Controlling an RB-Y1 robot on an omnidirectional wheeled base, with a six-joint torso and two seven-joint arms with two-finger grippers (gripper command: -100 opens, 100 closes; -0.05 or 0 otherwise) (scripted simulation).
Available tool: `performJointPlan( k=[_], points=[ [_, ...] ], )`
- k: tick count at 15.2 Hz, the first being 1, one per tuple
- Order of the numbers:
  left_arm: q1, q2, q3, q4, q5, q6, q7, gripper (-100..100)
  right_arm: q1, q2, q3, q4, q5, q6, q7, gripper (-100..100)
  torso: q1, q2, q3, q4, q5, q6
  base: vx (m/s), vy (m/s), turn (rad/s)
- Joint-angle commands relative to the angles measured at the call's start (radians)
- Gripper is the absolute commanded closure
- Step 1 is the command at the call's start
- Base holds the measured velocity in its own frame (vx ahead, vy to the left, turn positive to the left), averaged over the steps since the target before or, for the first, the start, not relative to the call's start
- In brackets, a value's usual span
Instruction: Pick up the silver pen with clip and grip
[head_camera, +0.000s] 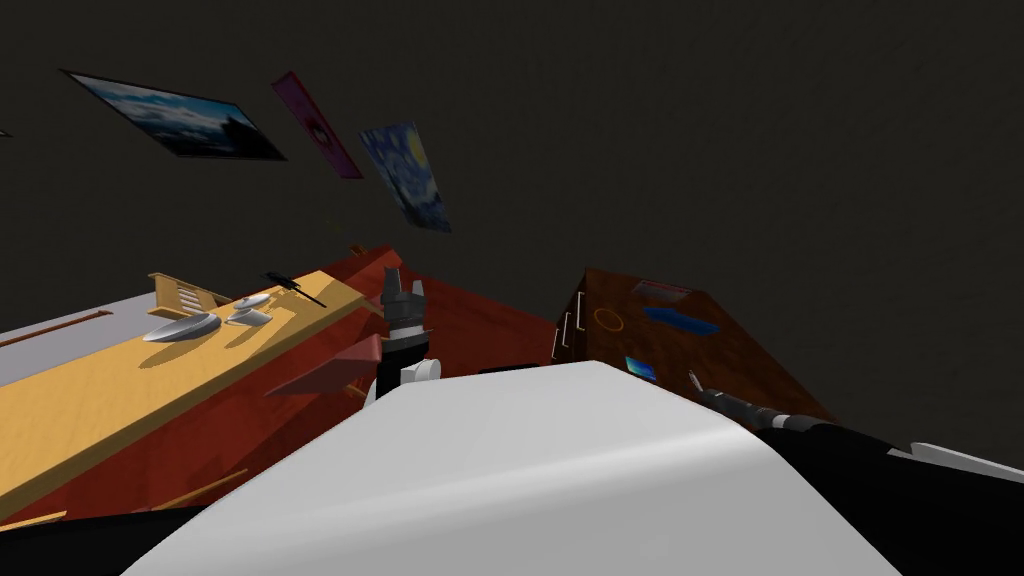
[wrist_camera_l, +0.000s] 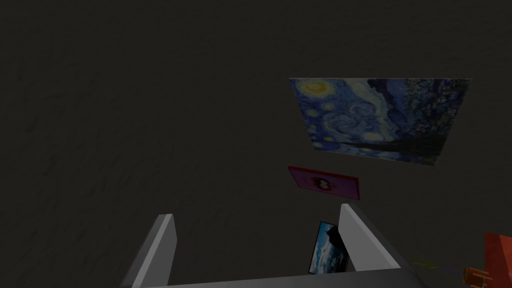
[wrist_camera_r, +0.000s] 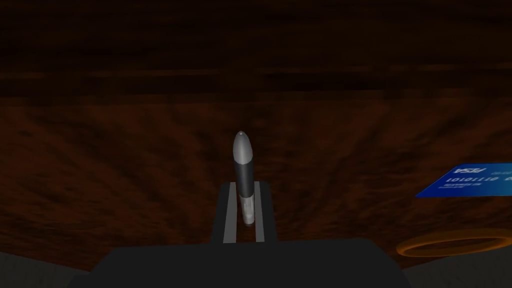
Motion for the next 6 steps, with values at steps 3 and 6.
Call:
performJointPlan(
  k=[3,6],
  points=[
    [0.0,0.0,0.0,0.0,0.0,0.0,0.0,0,0.057,-0.021,-0.051,-0.02,-0.014,-0.007,-0.01,100,0.001,0.001,0.001,0.0,0.001,0.001,-0.017,0.01,-0.058],
    [0.0,0.0,0.0,0.0,0.0,0.0,0.0,0,0.074,-0.029,-0.066,-0.025,-0.018,-0.009,-0.012,100,0.001,0.002,0.001,0.0,0.001,0.001,-0.022,0.011,-0.034]
  ],
)
